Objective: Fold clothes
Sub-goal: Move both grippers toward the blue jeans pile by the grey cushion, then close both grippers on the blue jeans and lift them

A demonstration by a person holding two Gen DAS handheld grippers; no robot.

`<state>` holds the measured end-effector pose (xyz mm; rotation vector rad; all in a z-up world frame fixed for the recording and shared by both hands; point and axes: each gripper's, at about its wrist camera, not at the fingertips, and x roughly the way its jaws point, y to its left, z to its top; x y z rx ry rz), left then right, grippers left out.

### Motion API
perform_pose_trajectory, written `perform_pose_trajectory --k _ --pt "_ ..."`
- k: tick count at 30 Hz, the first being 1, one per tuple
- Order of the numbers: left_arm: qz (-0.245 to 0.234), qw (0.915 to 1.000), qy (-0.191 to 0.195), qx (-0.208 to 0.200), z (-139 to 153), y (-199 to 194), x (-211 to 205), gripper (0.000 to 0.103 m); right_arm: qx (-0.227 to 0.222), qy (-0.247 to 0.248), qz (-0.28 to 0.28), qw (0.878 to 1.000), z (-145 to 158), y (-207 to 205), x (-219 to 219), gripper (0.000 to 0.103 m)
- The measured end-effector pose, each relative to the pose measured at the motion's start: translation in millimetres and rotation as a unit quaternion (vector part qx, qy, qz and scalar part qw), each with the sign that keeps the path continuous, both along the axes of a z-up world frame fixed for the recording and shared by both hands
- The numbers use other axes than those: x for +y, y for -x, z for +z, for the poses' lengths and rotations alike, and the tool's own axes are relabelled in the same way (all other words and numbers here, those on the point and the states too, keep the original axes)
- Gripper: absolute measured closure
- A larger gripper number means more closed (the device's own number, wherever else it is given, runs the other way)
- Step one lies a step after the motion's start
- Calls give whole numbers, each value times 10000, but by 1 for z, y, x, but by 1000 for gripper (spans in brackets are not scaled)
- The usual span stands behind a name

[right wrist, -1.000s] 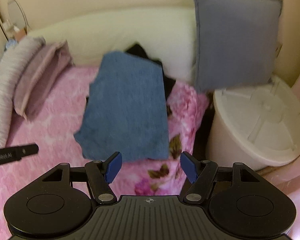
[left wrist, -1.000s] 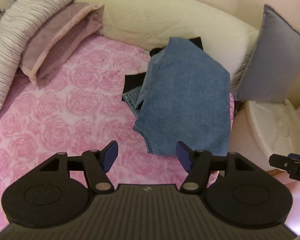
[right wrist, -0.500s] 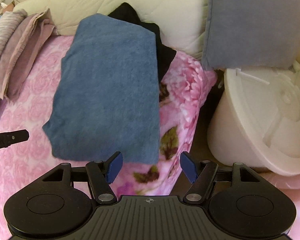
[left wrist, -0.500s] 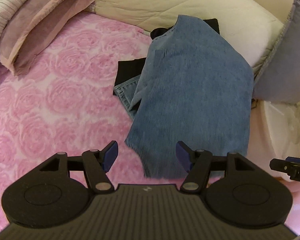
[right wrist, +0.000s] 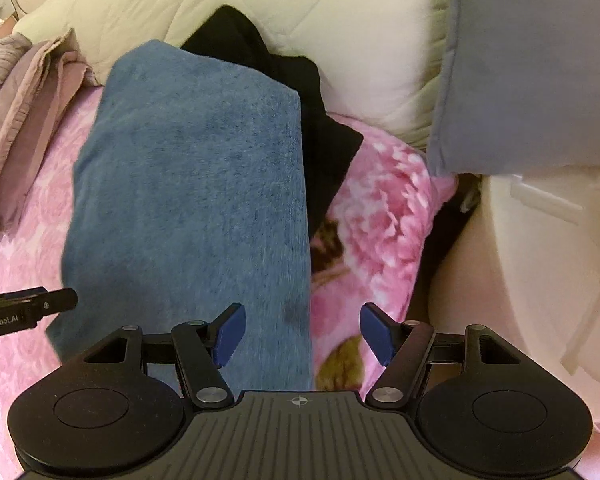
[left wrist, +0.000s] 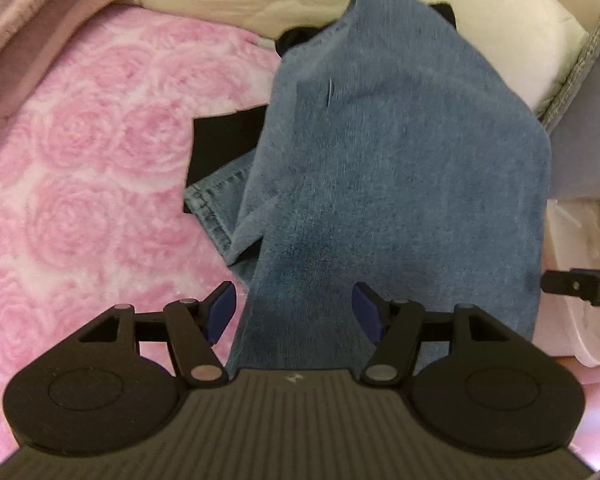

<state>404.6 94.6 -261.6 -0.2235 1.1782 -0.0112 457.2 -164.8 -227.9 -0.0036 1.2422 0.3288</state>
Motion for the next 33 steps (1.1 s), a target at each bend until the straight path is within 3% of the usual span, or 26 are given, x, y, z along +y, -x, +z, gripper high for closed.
perform_pose_trajectory --k 5,6,7,10,16,20,26,33 --pt "-359 9990 268 -22 -16 -1 -1 58 203 -160 -21 9997 -30 -8 1 35" --pt "-430 9987 273 -41 -18 -1 -2 63 244 -220 -21 9995 -33 -8 1 41" --pt "-491 9982 338 -62 -17 0 -1 73 279 -278 -14 9992 -36 -8 1 62" --pt "-509 9980 352 -161 -9 6 2 92 218 -325 91 9992 -37 -1 -1 85" --pt "-578 9971 190 -456 6 22 -1 89 -116 -217 360 9991 -21 20 -9 89" --pt "-635 9959 16 -643 18 25 -8 98 -257 -260 351 9987 -12 27 -10 92" --pt "-630 9855 22 -1572 77 56 -8 98 -1254 -508 588 9891 49 54 -1 95" --pt "-56 9648 53 -2627 157 106 19 98 -2415 -1055 819 9612 134 88 17 95"
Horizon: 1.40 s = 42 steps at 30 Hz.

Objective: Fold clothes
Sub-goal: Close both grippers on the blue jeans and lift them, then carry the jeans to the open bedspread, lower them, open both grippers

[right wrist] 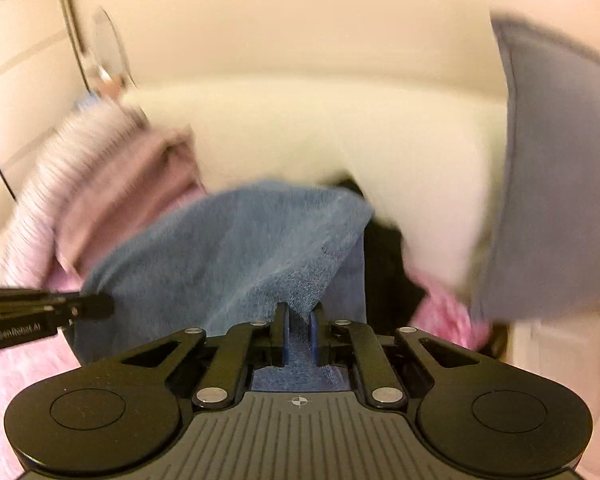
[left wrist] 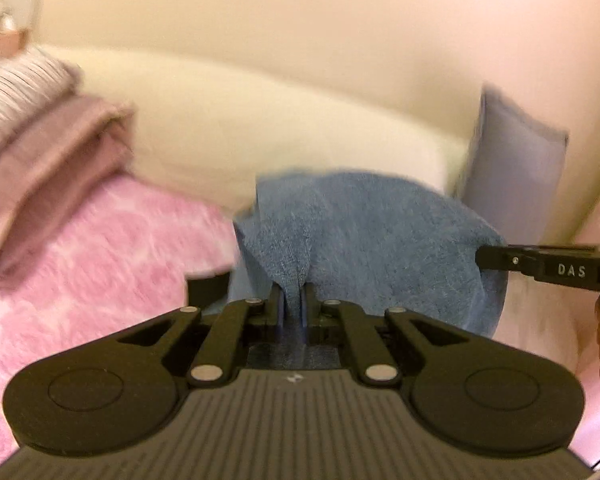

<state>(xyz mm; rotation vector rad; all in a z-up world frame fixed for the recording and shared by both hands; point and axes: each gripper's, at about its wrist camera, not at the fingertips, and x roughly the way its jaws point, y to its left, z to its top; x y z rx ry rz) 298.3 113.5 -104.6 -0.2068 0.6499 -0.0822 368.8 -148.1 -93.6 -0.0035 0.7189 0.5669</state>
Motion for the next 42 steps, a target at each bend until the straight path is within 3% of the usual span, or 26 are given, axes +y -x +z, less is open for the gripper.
perform_pose_trajectory --k 4,8,11,16,19,23,25,28,30,31,34,37,40,42 --pt "607 9950 273 -750 61 41 35 98 -729 -568 350 9951 61 21 20 95" --pt "1030 9824 58 -1560 129 93 61 99 -1307 -1199 751 9813 115 42 49 95" --pt "1414 9667 -186 -2124 176 140 75 99 -1564 -1616 1152 9675 149 60 78 95" --pt "2098 9331 -698 -2836 240 226 89 99 -1937 -2147 1900 9383 191 97 133 96" --pt "2460 9150 -1031 -3026 266 273 92 99 -2021 -2417 2274 9214 211 115 172 96" --pt "2954 8937 -1458 -3046 278 326 89 99 -1925 -2755 2685 9027 240 139 220 96" --pt "3209 8919 -1506 -2809 271 349 86 98 -1942 -2772 2957 8933 253 159 238 95" --pt "3617 9067 -1289 -1748 234 375 88 95 -1815 -2194 3576 8894 255 191 263 94" --pt "3931 9110 -918 -842 194 390 91 92 -1384 -1391 3871 9009 227 207 281 83" --pt "4130 9068 -743 -406 170 400 91 92 -1149 -973 3996 9043 212 215 291 73" --pt "4350 8991 -161 469 110 430 85 92 -632 -141 4049 9121 156 238 290 67" --pt "4278 8974 307 1031 74 451 75 92 -33 588 4263 9027 97 268 268 67" --pt "4079 9006 309 1471 59 474 67 92 460 1161 4272 8955 53 301 235 67" --pt "4072 8972 175 1701 42 486 64 92 674 1461 4226 8919 33 310 216 66"
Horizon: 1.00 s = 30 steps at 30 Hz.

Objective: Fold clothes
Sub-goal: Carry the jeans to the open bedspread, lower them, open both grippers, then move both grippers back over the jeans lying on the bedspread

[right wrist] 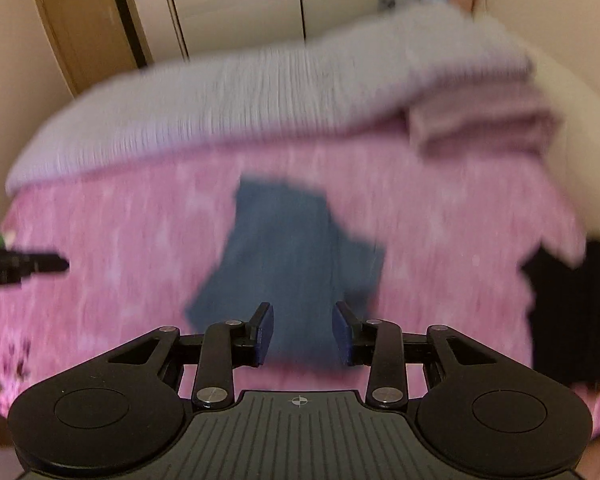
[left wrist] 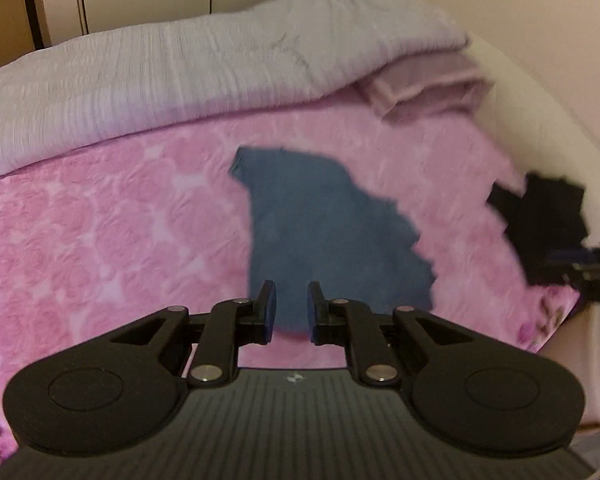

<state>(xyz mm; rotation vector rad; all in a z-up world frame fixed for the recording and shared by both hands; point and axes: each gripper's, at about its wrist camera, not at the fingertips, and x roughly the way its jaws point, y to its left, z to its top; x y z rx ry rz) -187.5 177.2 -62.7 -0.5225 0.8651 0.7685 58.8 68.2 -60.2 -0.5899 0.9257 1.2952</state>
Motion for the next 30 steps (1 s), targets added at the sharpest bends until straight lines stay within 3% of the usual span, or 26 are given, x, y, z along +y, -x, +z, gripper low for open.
perform_pose_trajectory --k 7,17,30 --pt "112 9989 -125 434 -5 16 -7 83 35 616 -166 9980 -12 26 -23 66" --pt "292 9957 -350 804 -3 23 -42 83 68 622 -146 9979 -7 49 -66 66" --pt "660 9922 -495 931 17 18 -120 78 287 596 64 9978 -8 33 -120 66"
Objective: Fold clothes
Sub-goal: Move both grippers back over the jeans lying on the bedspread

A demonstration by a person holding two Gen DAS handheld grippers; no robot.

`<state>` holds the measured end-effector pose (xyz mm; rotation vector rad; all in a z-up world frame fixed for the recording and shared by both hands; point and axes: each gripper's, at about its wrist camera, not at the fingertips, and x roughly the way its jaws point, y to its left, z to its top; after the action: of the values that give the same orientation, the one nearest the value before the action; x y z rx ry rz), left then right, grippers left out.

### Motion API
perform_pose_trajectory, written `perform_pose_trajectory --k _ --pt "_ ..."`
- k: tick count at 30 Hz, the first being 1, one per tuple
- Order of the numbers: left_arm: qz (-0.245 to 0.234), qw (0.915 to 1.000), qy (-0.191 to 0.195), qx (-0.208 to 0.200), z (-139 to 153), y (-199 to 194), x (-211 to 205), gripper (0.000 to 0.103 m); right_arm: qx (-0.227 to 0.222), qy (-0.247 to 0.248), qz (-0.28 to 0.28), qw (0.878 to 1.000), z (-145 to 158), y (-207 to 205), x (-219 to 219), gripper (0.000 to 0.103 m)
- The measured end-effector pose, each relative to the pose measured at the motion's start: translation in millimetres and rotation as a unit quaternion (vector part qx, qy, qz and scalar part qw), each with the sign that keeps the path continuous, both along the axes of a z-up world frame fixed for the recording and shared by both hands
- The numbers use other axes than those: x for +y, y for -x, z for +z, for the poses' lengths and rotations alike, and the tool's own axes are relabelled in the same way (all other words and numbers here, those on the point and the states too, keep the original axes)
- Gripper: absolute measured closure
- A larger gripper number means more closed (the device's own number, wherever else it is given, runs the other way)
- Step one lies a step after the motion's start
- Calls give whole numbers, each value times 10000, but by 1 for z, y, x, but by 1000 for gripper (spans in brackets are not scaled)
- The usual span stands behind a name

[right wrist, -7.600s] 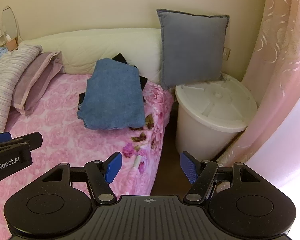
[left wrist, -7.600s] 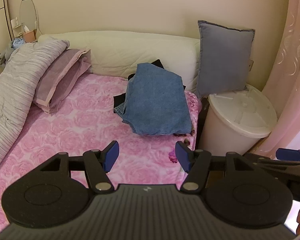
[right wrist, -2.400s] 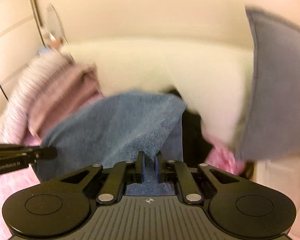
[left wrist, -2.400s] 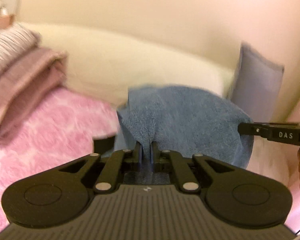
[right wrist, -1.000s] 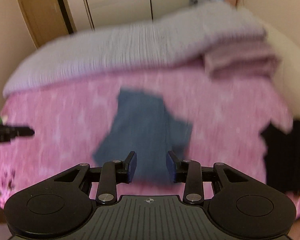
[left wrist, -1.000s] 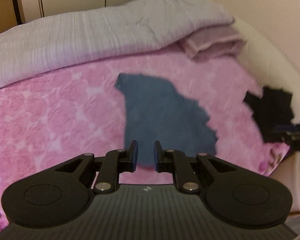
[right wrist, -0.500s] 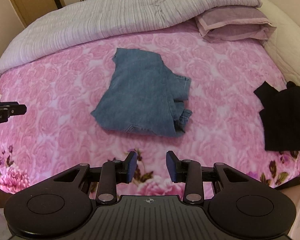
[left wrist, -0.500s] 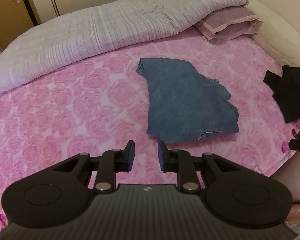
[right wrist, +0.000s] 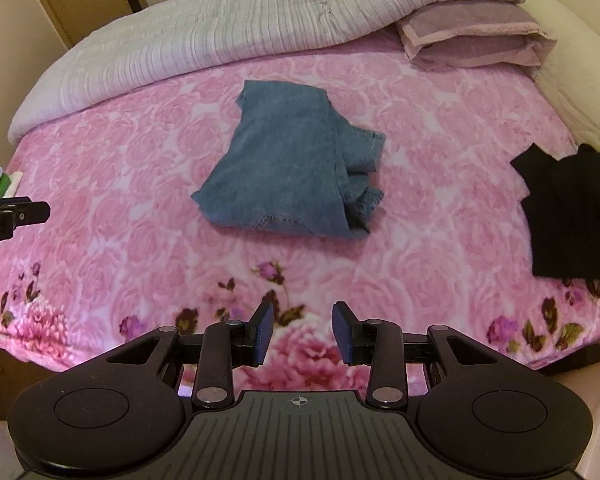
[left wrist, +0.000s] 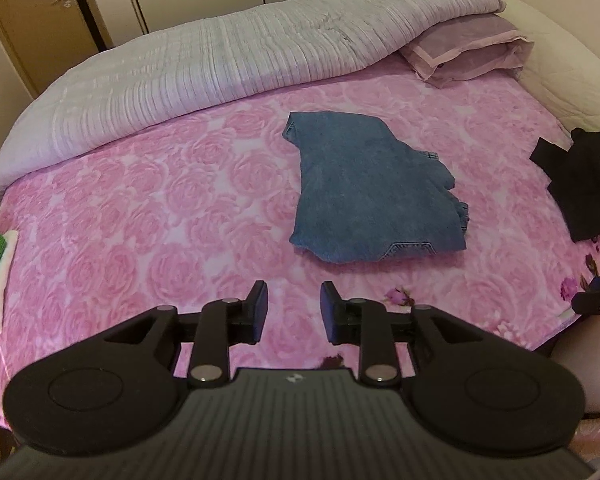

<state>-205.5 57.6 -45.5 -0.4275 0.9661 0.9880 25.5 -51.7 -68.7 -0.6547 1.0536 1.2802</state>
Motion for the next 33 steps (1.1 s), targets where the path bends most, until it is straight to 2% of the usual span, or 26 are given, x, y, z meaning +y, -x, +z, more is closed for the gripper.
perform_pose_trajectory --k 10,16,25,33 --pt "478 9988 -116 -24 6 9 -41 75 32 -192 358 9992 4 -11 -22 66" --pt "659 9978 -31 60 -2 20 -35 75 147 -117 256 9995 -5 -22 -25 66" --pt "438 9989 -132 -110 0 24 14 75 55 -225 38 9997 -5 -17 7 66" --pt "100 9999 -93 21 -4 40 90 74 121 -151 -358 9992 -11 6 60 66"
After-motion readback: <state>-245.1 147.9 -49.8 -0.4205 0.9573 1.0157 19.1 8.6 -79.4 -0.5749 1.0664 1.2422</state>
